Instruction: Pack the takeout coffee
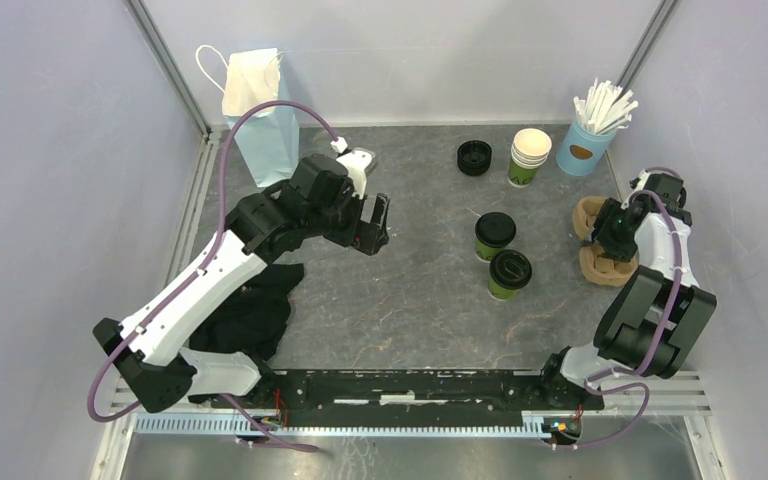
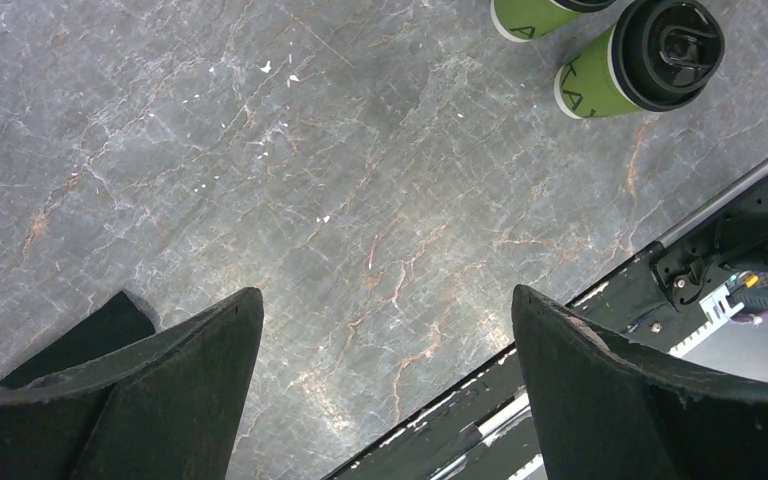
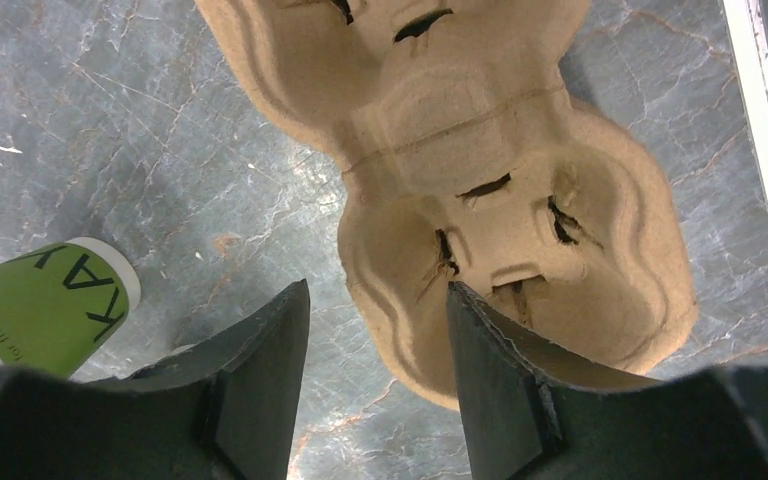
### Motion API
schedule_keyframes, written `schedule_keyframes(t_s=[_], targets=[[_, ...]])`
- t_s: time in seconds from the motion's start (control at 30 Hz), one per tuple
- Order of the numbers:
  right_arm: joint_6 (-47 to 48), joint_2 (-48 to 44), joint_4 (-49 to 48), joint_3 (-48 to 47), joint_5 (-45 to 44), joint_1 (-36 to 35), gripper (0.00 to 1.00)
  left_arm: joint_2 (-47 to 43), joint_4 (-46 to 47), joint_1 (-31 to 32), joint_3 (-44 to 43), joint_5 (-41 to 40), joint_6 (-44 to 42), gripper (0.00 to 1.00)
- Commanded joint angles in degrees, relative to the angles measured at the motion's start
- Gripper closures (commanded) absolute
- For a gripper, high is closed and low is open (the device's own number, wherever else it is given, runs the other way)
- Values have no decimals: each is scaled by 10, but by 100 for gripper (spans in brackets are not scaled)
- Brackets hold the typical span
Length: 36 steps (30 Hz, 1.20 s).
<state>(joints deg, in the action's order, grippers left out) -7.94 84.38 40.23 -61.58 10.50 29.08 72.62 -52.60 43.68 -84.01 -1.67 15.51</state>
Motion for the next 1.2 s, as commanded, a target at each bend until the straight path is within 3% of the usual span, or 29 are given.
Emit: schedule_keyframes(t_s=[0.0, 0.63, 1.17], targets=[[31, 14, -30, -1, 1, -1, 43, 12, 17, -2, -12, -10, -38, 0], [37, 6, -34, 14, 21, -1, 75, 19, 16, -1, -17, 3, -32, 0], [32, -9, -10, -12, 11, -1, 72, 10, 16, -1, -16, 2, -34, 0]])
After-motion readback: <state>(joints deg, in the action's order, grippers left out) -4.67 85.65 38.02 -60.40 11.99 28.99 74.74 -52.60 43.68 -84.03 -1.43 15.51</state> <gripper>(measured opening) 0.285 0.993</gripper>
